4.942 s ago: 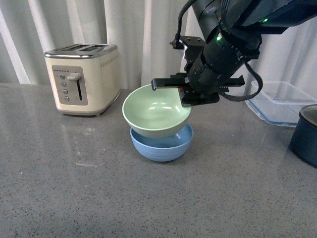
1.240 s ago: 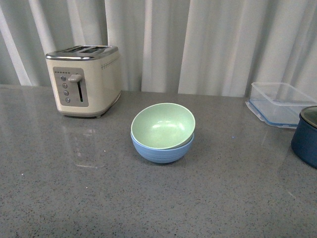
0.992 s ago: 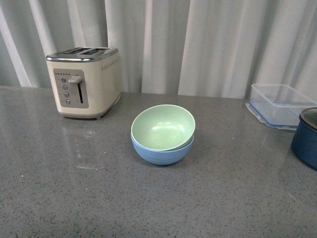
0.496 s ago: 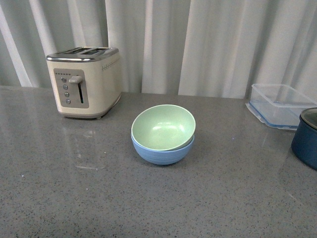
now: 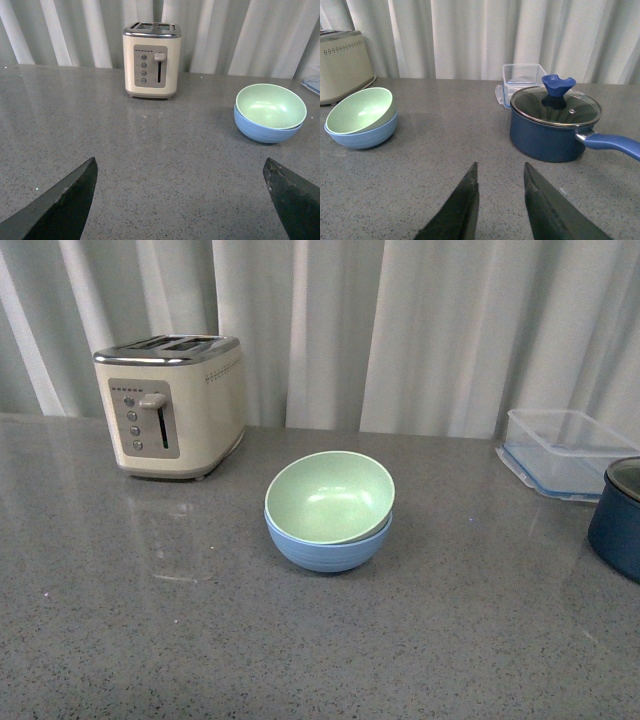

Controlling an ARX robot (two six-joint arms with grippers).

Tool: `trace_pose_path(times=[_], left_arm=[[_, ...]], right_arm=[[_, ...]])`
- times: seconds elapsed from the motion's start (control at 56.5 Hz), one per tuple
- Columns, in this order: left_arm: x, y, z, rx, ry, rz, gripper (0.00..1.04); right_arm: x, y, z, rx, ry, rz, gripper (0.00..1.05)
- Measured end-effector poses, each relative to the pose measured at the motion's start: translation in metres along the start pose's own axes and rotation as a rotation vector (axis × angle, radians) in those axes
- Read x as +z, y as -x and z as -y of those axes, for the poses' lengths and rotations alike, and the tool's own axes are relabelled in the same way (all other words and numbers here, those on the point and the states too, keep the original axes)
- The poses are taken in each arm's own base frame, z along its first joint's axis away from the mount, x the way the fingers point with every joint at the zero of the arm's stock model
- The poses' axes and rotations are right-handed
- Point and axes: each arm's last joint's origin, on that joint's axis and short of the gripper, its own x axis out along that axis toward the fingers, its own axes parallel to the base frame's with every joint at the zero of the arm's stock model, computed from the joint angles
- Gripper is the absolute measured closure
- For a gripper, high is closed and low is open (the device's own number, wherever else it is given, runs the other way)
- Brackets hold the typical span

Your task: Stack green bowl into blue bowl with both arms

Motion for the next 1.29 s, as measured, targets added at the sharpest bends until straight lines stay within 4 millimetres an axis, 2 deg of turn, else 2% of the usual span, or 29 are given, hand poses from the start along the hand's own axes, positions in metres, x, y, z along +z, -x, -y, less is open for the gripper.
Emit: trace_pose_path(times=[0.106, 0.23, 0.337, 0.372, 0.461, 1.293], left_arm=[[0.0000, 0.0000, 0.0000, 0.000, 0.000, 0.000, 0.07], [0.0000, 0.0000, 0.0000, 0.000, 0.000, 0.000, 0.07], [0.0000, 0.0000, 0.0000, 0.000, 0.000, 0.000, 0.07], [0.0000, 0.0000, 0.0000, 0.000, 0.000, 0.000, 0.07], [0.0000, 0.0000, 0.0000, 0.000, 0.000, 0.000, 0.07], [0.0000, 0.0000, 0.0000, 0.000, 0.000, 0.000, 0.07]], right_arm=[[0.0000, 0.0000, 0.0000, 0.000, 0.000, 0.000, 0.57], [0.0000, 0.0000, 0.0000, 0.000, 0.000, 0.000, 0.28], [0.0000, 0.0000, 0.0000, 0.000, 0.000, 0.000, 0.11], [0.0000, 0.0000, 0.0000, 0.000, -0.001, 0.000, 0.08], [0.0000, 0.0000, 0.0000, 0.000, 0.000, 0.000, 0.11], [0.0000, 0.0000, 0.0000, 0.000, 0.000, 0.000, 0.10]])
